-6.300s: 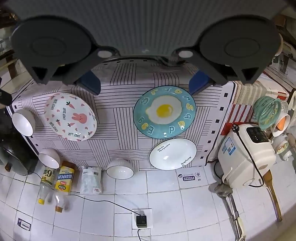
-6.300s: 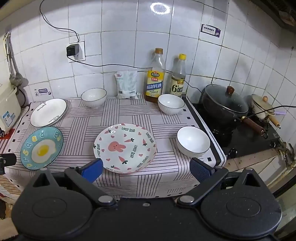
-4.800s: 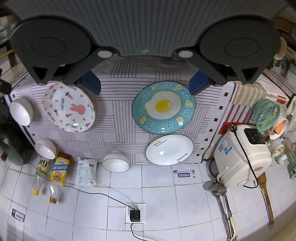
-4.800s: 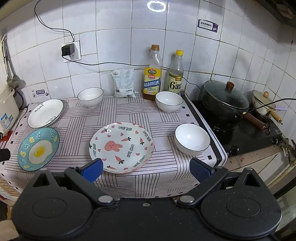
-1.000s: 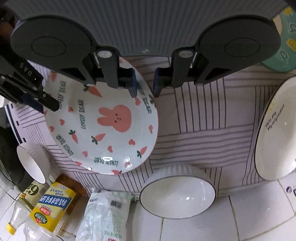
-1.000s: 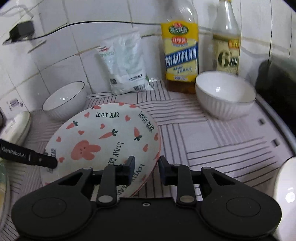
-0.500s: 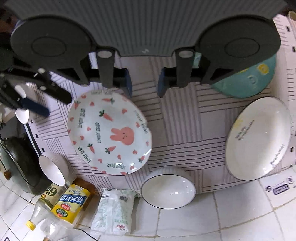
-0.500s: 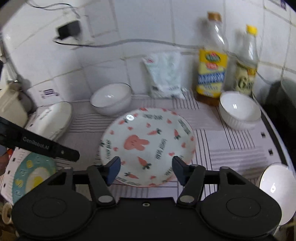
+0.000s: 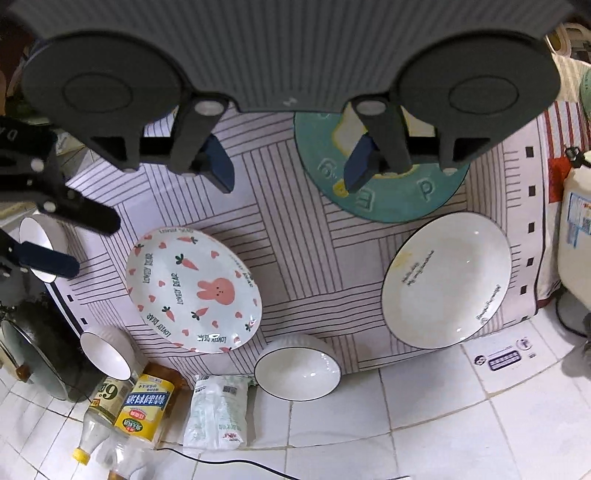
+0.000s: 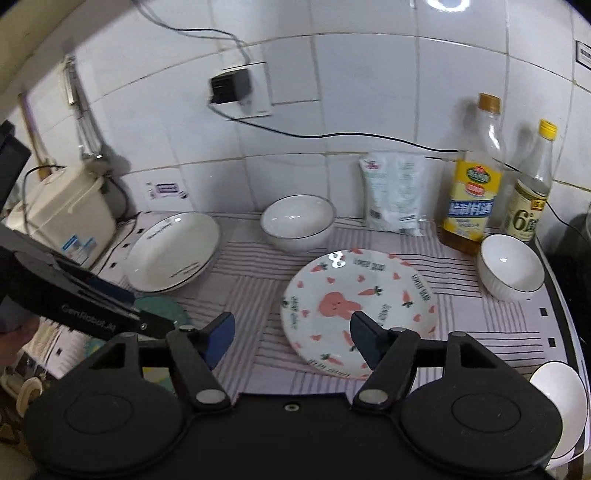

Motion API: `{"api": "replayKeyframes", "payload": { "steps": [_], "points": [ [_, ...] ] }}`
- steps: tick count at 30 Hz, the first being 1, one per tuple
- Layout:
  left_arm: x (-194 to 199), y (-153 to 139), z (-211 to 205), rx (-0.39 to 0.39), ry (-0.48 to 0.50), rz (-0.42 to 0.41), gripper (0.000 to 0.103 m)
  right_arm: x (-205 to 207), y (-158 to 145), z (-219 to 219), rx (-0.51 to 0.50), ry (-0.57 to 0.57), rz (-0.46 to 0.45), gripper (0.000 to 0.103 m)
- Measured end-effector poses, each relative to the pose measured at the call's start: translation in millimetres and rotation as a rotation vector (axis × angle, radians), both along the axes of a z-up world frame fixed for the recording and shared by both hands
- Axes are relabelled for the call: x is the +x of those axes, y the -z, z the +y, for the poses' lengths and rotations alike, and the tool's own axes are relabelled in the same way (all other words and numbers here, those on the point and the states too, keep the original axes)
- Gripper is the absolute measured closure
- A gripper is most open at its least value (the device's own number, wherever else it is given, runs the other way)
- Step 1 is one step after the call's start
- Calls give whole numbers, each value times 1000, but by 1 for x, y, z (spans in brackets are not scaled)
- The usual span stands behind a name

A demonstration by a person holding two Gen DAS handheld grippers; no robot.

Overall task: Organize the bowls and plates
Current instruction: 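Move both tools to the blue egg plate and grip its rim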

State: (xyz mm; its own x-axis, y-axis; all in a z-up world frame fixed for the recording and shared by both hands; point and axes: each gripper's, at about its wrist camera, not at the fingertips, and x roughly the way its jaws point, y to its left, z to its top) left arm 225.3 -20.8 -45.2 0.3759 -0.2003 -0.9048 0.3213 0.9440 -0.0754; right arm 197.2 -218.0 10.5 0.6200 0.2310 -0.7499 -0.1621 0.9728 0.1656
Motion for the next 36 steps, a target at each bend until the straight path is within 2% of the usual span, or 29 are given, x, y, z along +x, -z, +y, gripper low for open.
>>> {"api": "replayKeyframes", "payload": {
  "steps": [9,16,19,21,27,31,34,36],
  "points": [
    [-28,6,32,15,-31,-14,23,-28,0,29,-1,-80,5,29],
    [-45,23,61,37,-2,5,22,-36,11,59,36,-118,1,29],
    [-49,28,86,-39,-35,-26,23,-37,26,72,47,-128,2,29],
    [-48,32,98,-54,-48,-33,23,-39,38,80,53,-154,-12,29],
    [-39,53,134,-54,-92,-37,23,-41,70,106,82,-179,-29,29],
    [-39,77,151,-32,-101,-138,23,-34,91,122,79,-171,-7,30],
    [-36,94,159,-32,-106,-124,23,-28,107,130,57,-164,16,30],
    [-32,106,167,-38,-133,-103,23,-22,118,129,90,-152,62,32]
  ]
}}
